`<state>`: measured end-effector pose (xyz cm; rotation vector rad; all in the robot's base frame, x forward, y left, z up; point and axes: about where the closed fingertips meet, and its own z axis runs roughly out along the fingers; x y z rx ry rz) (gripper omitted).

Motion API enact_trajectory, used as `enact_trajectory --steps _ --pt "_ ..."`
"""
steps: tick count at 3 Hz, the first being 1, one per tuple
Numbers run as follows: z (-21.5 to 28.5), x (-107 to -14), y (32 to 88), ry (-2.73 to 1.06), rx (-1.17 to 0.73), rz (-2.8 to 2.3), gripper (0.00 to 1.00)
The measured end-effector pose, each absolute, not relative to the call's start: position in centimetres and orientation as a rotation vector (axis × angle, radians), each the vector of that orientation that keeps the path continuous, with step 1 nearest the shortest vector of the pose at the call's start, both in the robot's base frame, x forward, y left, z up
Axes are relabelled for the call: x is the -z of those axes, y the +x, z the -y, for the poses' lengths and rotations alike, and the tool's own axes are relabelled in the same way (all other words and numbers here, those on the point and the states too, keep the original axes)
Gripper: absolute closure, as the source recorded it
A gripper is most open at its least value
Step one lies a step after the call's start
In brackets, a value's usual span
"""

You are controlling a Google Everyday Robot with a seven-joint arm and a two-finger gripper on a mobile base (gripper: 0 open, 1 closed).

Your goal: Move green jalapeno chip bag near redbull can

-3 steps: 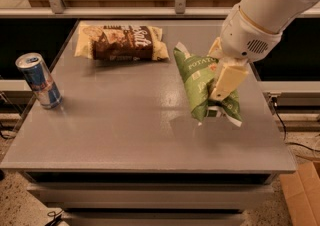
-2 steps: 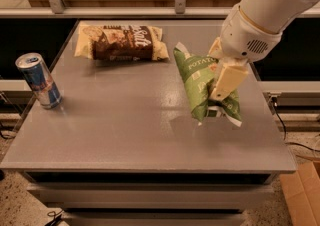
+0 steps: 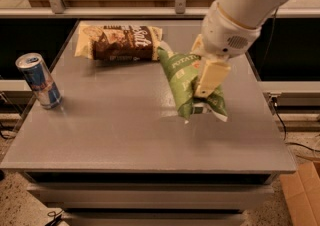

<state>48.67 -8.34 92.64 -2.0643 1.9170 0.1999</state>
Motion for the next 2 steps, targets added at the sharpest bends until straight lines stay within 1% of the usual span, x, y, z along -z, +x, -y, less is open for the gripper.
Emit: enact_trajectory --steps 2 --pt "0.3 -91.8 50.3 -2.159 -0.206 -1.846 1.0"
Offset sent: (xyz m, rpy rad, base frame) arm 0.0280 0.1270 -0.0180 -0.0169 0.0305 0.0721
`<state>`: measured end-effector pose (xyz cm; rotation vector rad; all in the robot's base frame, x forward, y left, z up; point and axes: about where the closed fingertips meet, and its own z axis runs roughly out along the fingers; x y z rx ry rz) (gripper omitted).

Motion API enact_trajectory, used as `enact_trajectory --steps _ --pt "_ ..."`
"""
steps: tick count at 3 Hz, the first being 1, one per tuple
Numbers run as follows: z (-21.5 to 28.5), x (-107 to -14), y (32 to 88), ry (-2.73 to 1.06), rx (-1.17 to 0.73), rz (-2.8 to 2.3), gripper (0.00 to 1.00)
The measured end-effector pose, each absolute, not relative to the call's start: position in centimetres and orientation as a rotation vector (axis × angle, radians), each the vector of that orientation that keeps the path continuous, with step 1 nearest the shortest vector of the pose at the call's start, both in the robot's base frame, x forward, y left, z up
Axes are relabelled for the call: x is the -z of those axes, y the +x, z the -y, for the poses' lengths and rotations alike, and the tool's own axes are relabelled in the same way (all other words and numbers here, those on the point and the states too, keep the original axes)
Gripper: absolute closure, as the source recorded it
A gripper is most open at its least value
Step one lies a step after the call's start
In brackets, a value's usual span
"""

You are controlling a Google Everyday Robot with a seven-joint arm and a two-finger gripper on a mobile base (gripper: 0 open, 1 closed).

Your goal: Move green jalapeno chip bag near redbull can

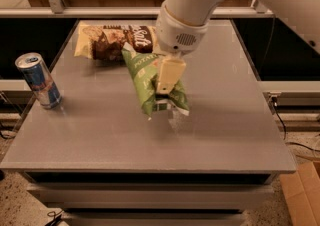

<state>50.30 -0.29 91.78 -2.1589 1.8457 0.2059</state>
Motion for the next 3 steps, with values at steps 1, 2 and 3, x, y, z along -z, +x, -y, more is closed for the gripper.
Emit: enact_trajectory --steps 1,2,3 --pt "-2.6 -90.8 51.1 -2.111 -0.239 -1.895 1.0" --pt "-5.4 -90.0 51.3 -2.037 -0.286 -1.96 1.0" --pt "-8.0 -89.5 51.2 -1.976 -0.331 -2.005 1.0"
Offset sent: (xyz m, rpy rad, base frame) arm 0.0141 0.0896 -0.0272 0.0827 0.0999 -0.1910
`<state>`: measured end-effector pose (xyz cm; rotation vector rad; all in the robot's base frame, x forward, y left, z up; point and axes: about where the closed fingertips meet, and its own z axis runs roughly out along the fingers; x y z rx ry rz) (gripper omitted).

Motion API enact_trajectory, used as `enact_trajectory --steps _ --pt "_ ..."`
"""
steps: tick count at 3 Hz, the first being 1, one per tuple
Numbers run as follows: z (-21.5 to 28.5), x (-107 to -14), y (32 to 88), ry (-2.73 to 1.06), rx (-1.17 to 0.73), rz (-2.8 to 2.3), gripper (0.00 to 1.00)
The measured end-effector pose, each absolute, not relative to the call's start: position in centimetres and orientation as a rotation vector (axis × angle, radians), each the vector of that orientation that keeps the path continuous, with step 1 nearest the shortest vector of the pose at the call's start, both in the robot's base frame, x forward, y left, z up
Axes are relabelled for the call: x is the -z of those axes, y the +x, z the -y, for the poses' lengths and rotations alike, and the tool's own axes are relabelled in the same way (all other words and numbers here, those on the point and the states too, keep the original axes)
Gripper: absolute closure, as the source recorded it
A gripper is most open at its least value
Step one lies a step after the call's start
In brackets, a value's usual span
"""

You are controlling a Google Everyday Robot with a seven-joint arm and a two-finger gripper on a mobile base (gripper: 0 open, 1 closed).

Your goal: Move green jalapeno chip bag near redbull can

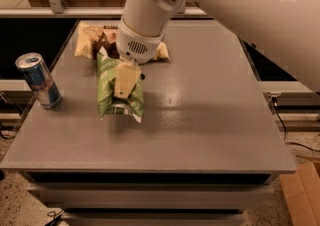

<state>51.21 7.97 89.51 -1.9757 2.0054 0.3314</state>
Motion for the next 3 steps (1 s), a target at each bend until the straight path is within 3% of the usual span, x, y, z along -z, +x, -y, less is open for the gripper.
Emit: enact_trajectory --steps 3 --pt "-14.8 -89.0 50.9 -2.003 -0.334 -1.992 1.0"
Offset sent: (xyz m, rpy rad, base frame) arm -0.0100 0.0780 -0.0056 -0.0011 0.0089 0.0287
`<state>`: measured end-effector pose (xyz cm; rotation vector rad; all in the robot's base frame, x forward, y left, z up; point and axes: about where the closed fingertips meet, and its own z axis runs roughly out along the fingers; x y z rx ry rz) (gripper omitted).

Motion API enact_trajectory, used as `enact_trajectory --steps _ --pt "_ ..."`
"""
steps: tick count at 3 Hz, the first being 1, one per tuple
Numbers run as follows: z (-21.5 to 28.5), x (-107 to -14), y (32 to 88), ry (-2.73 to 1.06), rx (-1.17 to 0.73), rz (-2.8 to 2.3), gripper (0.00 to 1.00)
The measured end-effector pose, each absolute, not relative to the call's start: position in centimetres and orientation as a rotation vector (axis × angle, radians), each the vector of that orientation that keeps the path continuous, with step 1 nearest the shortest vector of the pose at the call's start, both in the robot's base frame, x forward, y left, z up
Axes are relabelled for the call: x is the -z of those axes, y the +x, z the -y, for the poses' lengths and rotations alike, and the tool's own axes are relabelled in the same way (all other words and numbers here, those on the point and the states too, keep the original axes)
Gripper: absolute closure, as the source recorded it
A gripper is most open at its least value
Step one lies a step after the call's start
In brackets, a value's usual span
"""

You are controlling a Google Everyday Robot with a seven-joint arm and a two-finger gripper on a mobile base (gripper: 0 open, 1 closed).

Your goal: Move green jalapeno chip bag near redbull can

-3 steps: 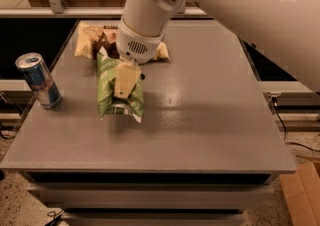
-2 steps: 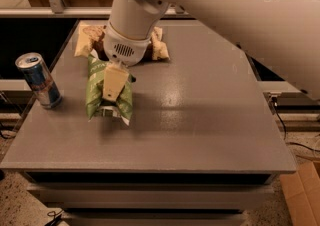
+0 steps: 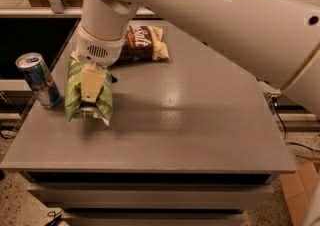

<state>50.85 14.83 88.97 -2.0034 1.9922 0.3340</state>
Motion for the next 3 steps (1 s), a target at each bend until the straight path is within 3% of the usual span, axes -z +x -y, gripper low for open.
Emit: enact_trajectory --steps 2,3 --pt "-17.3 -88.5 52.3 -2.019 -0.305 -1.986 1.0" --pt "-17.4 -88.1 53.0 -2.01 -0.277 -1.993 0.82"
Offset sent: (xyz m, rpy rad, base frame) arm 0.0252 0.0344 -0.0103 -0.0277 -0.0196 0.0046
